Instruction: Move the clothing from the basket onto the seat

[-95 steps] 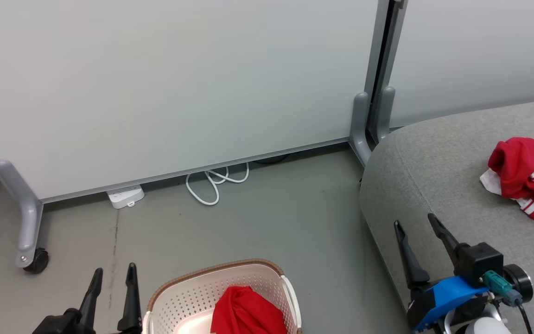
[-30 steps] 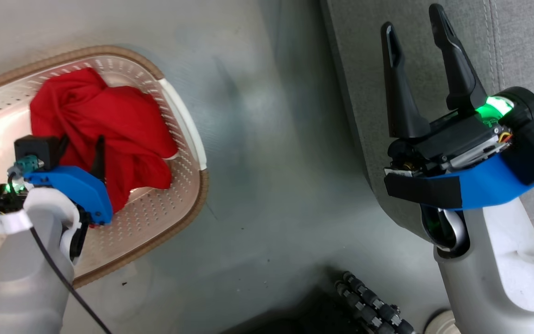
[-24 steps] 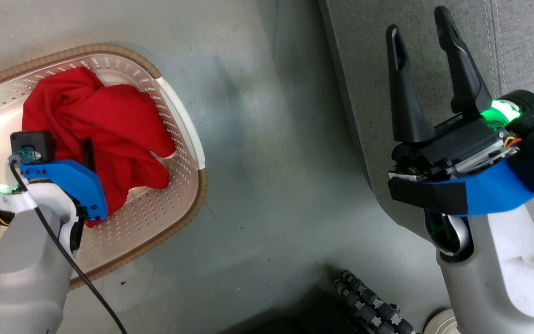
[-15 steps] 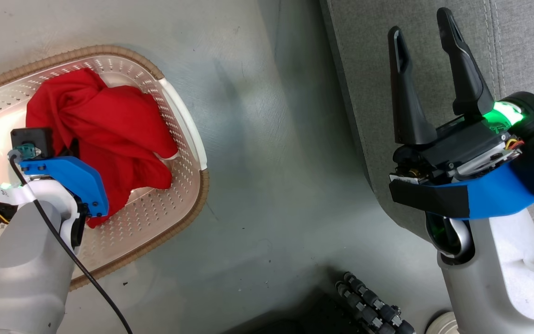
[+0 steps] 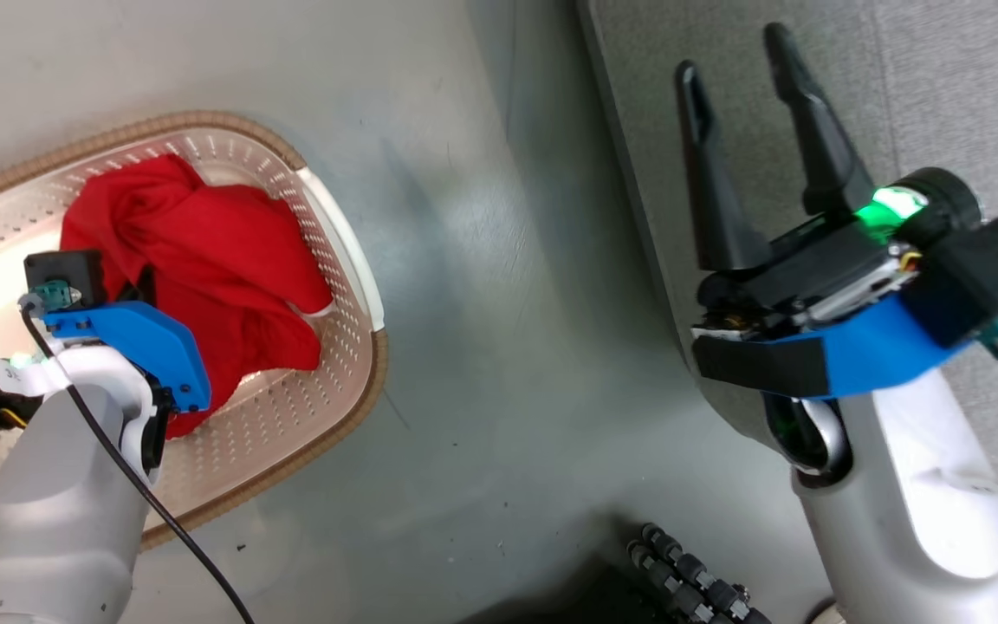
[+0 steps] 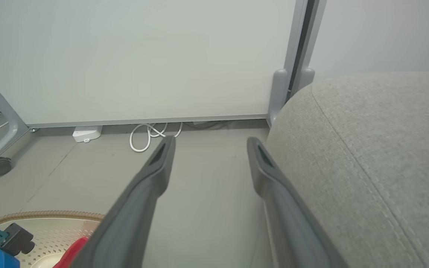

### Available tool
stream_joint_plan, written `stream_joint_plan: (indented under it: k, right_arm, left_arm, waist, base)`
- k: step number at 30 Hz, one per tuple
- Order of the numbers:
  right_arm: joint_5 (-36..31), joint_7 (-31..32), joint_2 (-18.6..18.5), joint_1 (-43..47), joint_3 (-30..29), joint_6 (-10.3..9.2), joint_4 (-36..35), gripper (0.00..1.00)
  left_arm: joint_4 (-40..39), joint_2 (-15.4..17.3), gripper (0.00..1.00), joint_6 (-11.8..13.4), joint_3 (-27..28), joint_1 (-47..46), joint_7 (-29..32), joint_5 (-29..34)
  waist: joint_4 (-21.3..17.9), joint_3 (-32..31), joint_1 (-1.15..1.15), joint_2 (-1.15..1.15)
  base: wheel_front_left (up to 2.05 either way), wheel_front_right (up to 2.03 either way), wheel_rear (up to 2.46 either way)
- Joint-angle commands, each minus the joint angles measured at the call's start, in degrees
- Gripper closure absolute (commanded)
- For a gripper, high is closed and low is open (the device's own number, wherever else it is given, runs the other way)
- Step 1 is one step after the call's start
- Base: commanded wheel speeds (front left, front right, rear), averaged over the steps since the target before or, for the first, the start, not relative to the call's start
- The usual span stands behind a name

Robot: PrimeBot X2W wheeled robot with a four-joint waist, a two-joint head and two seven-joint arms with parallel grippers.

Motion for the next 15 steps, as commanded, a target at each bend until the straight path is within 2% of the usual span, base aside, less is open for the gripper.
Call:
stream_joint_plan:
  k: [1,6,15]
  right_arm:
    - [0.0,-0.2,0.1,-0.8,0.1,0.01,0.2,0.00]
    - [-1.4,-0.2,0.1,-1.5,0.9,0.01,5.3,0.00]
    - [-3.7,1.4,0.0,1.2,2.2,0.01,12.2,0.00]
  left_arm:
    - [0.1,0.1,1.00,-0.1,0.1,-0.2,-0.3,-0.1]
    - [2.3,-2.6,1.00,-1.1,-1.9,1.7,-1.7,0.7]
    - [5.9,-7.9,1.00,-3.7,-5.1,5.4,-5.6,1.2]
  waist:
    - [-0.2,-1.0,0.00,0.00]
    - [1.7,-8.0,0.00,0.00]
    - [6.2,-24.9,0.00,0.00]
  base:
    - [0.00,0.00,0.00]
    - [0.00,0.00,0.00]
    - [0.00,0.00,0.00]
